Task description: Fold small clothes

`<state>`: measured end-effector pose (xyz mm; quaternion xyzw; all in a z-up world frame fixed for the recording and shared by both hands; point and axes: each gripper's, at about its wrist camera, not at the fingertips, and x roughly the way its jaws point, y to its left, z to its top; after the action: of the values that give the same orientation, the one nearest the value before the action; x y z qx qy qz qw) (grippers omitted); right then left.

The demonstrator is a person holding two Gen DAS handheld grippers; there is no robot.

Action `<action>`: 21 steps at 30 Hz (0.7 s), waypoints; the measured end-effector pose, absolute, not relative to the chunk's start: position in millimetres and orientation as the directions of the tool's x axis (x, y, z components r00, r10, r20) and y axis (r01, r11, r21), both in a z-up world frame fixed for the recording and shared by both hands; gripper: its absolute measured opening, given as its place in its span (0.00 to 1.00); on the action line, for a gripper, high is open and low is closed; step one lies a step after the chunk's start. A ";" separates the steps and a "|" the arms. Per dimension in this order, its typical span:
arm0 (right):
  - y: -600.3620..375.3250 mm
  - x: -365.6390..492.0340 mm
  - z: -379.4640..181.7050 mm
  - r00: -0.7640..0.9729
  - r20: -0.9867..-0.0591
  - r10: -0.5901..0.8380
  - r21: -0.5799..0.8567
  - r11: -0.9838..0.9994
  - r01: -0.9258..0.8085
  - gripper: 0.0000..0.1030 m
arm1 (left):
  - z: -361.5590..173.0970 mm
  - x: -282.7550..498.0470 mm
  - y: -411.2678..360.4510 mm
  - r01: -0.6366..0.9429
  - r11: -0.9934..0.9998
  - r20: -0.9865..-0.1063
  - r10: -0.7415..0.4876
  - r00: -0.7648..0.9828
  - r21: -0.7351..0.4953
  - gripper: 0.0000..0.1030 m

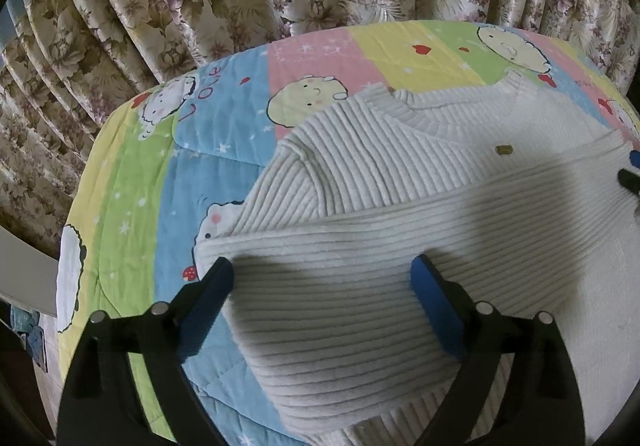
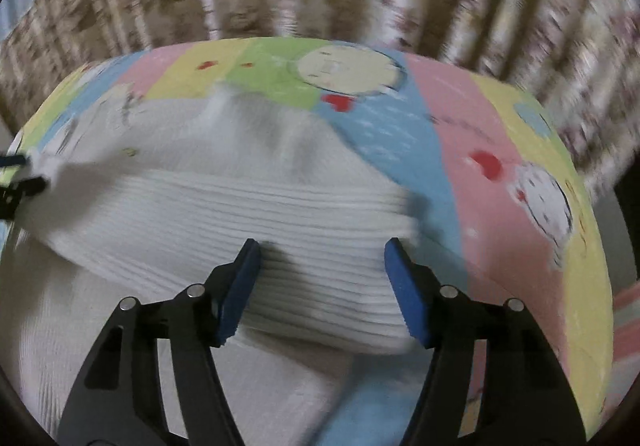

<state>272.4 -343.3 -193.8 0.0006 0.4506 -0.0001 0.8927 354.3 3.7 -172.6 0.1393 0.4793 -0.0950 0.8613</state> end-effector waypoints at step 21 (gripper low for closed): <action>-316.3 204.1 -154.7 0.632 -0.741 0.229 0.200 0.973 -0.119 0.77 | -141.2 289.5 6.5 0.302 0.952 -0.852 -0.123 0.509 0.043 0.90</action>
<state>204.1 -316.3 -154.7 0.0660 0.4182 0.0965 0.9008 289.5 6.5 -141.2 0.0933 0.4802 -0.1231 0.8635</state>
